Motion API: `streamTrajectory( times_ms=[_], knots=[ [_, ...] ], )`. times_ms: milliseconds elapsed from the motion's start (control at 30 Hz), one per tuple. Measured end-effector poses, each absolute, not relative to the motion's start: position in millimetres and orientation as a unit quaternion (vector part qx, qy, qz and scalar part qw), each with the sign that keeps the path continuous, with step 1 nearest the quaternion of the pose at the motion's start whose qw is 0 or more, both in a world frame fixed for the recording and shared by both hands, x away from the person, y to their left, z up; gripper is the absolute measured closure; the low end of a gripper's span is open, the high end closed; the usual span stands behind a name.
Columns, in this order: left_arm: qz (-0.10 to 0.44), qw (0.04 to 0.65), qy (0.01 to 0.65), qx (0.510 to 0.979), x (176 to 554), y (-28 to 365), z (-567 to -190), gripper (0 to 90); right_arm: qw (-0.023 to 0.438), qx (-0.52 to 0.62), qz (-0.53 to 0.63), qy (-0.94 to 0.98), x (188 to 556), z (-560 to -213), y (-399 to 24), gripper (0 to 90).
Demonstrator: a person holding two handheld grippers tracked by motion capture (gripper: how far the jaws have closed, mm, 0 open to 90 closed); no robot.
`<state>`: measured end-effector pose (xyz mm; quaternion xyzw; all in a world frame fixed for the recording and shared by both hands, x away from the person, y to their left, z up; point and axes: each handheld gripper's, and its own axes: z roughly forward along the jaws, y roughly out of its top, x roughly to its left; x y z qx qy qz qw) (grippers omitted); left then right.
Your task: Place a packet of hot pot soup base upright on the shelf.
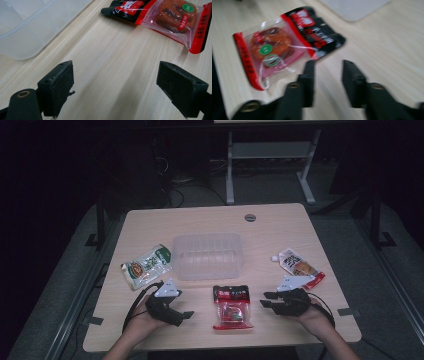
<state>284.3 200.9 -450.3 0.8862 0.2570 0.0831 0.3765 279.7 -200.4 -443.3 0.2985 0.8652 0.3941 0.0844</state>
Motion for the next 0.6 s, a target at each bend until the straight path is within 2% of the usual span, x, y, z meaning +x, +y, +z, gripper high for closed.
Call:
streamTrajectory(
  times_ms=[33, 167, 600],
  knots=[
    [0.083, 0.376, 0.257, 0.886, 284.3, 200.9, -450.3, 13.9, 0.084, 0.298, 0.394, 0.865, 279.7, -443.3, -200.4, 69.3],
    [0.081, 0.378, 0.255, 0.886, 284.8, 199.2, -449.6, 14.2, 0.064, 0.271, 0.384, 0.88, 279.0, -447.8, -189.8, 88.8],
    [0.077, 0.38, 0.254, 0.886, 284.4, 197.1, -448.9, 14.4, 0.014, 0.215, 0.356, 0.909, 273.0, -457.9, -160.3, 90.0]
  ],
)
